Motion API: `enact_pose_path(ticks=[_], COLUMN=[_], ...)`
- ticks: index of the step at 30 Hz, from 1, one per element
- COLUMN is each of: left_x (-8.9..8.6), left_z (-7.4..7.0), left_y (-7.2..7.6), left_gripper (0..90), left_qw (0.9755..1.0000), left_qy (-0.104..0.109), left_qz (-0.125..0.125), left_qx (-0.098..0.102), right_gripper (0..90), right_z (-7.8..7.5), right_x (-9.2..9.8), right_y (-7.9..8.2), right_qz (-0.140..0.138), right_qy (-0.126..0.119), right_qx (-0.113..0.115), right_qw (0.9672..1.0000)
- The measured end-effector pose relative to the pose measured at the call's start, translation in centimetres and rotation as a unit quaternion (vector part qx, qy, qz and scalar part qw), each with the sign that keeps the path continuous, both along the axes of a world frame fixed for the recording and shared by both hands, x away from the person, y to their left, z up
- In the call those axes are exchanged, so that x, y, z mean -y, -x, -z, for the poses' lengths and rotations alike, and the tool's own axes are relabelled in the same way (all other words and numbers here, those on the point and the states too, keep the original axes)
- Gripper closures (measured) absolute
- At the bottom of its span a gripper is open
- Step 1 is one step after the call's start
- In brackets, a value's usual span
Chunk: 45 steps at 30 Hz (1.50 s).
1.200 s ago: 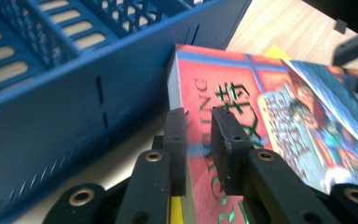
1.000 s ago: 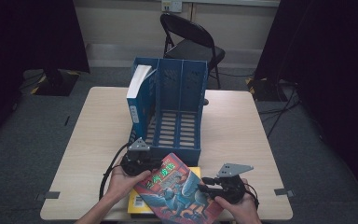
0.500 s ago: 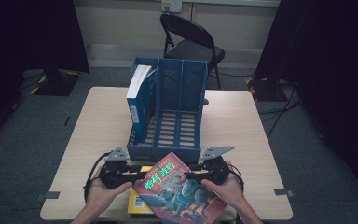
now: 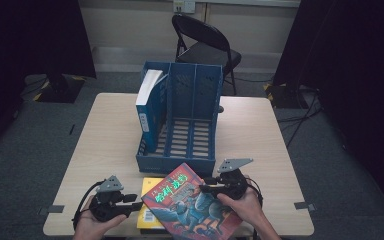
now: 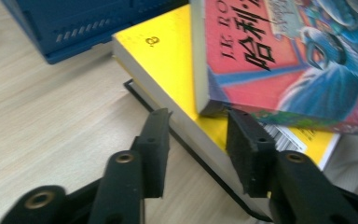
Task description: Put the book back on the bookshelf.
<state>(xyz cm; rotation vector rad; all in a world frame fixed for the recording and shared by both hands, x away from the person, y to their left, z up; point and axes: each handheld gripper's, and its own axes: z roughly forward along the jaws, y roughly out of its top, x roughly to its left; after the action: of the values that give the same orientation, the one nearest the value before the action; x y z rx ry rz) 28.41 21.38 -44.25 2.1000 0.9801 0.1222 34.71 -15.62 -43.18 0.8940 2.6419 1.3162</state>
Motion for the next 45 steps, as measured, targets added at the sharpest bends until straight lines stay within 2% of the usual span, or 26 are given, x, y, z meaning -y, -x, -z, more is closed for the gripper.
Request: enact_pose_path(ticks=[2,4,10,13,21,23,27,29,34,36,37,40,43,45], left_x=[0.2,0.2,0.6,0.7,2.0,2.2,2.6,2.8,3.0,3.1,3.1,2.9,3.1,3.3], left_z=[0.1,0.2,0.1,0.2,0.2,0.3,0.3,0.5,0.5,0.5,0.5,0.6,0.6,0.3], left_y=[-0.1,-0.4,-1.1,-1.6,-3.7,-4.2,-5.2,-5.5,-5.1,-4.9,-4.9,-4.5,-4.1,-4.0], left_gripper=[62.3,60.7,58.9,58.4,57.2,57.1,52.5,51.6,51.1,51.0,50.9,46.8,45.0,44.6], left_qw=[1.0,0.9999,1.0,0.9999,0.9998,0.9998,0.9997,0.9996,0.9995,0.9993,0.9992,0.9994,0.9992,0.9992], left_qy=[-0.002,0.007,0.001,0.009,0.002,0.008,0.003,0.008,0.001,0.002,0.003,0.01,0.009,-0.002], left_qz=[0.0,-0.004,-0.009,-0.011,-0.019,-0.018,-0.022,-0.025,-0.027,-0.037,-0.038,-0.033,-0.04,-0.041], left_qx=[0.006,-0.007,0.002,-0.004,0.009,0.008,0.01,0.008,0.014,0.007,0.008,-0.006,-0.006,0.002], right_gripper=[65.0,65.2,65.2,65.1,64.8,64.7,64.5,64.5,64.6,64.6,64.0,62.6,61.7,61.4], right_z=[0.0,0.0,0.0,0.1,0.3,0.3,0.4,0.4,0.4,0.4,0.3,0.4,0.4,0.4], right_x=[0.2,0.4,0.9,1.3,2.6,2.9,3.3,3.5,3.5,3.5,3.5,3.6,3.6,3.7], right_y=[0.2,0.3,0.9,1.2,2.7,3.0,3.6,4.0,4.3,4.4,4.4,4.5,4.7,4.8], right_qz=[0.001,0.005,0.017,0.022,0.042,0.047,0.051,0.054,0.054,0.055,0.055,0.052,0.052,0.051], right_qy=[0.002,0.003,0.0,-0.005,-0.012,-0.013,-0.018,-0.019,-0.018,-0.014,-0.014,-0.017,-0.018,-0.02], right_qx=[0.003,0.002,0.004,0.002,0.004,0.006,0.004,0.005,0.007,0.01,0.009,0.004,0.001,0.0], right_qw=[1.0,1.0,0.9999,0.9997,0.999,0.9988,0.9985,0.9984,0.9983,0.9983,0.9984,0.9985,0.9985,0.9985])
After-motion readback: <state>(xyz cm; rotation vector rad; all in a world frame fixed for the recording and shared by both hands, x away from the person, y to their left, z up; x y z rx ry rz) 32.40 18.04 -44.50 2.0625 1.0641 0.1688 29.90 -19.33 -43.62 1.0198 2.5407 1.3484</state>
